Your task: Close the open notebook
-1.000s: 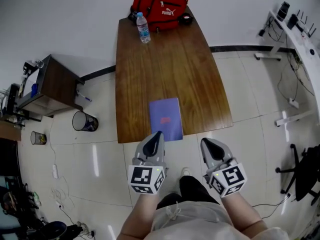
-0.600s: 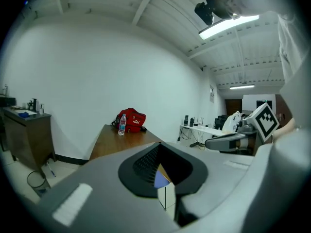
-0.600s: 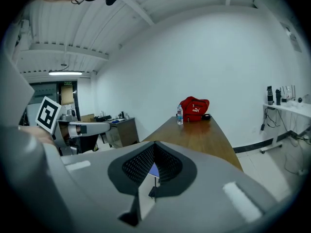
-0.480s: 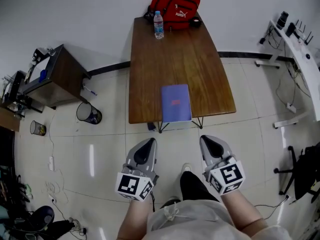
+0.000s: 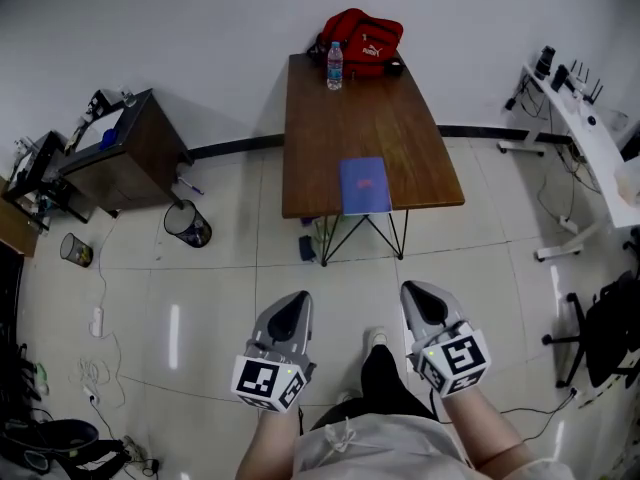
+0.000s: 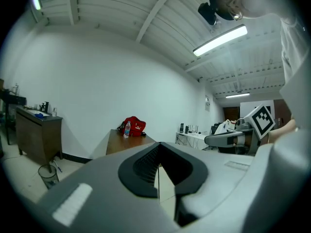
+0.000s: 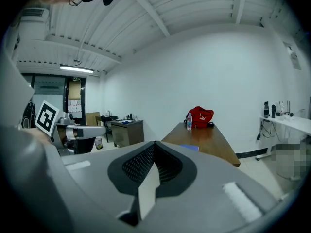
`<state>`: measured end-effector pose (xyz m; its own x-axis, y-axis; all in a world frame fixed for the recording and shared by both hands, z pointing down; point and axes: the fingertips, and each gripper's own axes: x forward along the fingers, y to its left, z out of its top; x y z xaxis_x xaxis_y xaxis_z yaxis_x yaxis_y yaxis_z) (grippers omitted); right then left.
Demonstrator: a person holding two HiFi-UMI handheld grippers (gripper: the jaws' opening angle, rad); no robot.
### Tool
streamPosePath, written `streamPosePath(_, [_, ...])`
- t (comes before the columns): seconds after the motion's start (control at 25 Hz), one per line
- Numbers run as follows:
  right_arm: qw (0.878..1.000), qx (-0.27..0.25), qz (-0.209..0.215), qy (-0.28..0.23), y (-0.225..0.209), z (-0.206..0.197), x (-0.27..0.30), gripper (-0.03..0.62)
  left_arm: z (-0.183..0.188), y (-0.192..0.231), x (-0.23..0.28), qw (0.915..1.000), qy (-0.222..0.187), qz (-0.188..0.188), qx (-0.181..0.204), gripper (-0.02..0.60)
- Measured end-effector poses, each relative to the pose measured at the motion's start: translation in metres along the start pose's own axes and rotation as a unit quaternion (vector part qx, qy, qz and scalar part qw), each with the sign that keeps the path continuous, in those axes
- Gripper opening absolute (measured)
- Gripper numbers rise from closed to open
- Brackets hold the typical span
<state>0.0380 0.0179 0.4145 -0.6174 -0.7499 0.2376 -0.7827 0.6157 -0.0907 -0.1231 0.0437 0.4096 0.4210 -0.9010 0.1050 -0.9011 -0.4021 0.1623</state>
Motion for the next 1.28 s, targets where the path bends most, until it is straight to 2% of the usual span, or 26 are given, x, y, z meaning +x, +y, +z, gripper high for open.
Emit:
streamPosePath(0.28, [1.0, -0.007, -0.009, -0.003, 0.055, -0.009, -0.059, 0.006, 0.013, -0.029, -0.071, 0.9989, -0.039, -0.022, 0.01, 0.006])
streamPosePath(0.6, [1.0, 0.006, -0.016, 0.0, 0.079, -0.023, -0.091, 0.006, 0.001, -0.063, -0.094, 0.9972, -0.012, -0.073, -0.003, 0.006])
streamPosePath(0.88, [1.0, 0.005, 0.002, -0.004, 0.092, -0.023, -0.105, 0.006, -0.007, -0.075, -0.102, 0.997, 0.013, -0.076, -0.006, 0.006])
streamPosePath(1.28, [1.0, -0.013, 0.015, -0.013, 0.095, -0.019, -0.114, 0.006, -0.007, -0.089, -0.109, 0.9967, 0.011, -0.08, -0.006, 0.006])
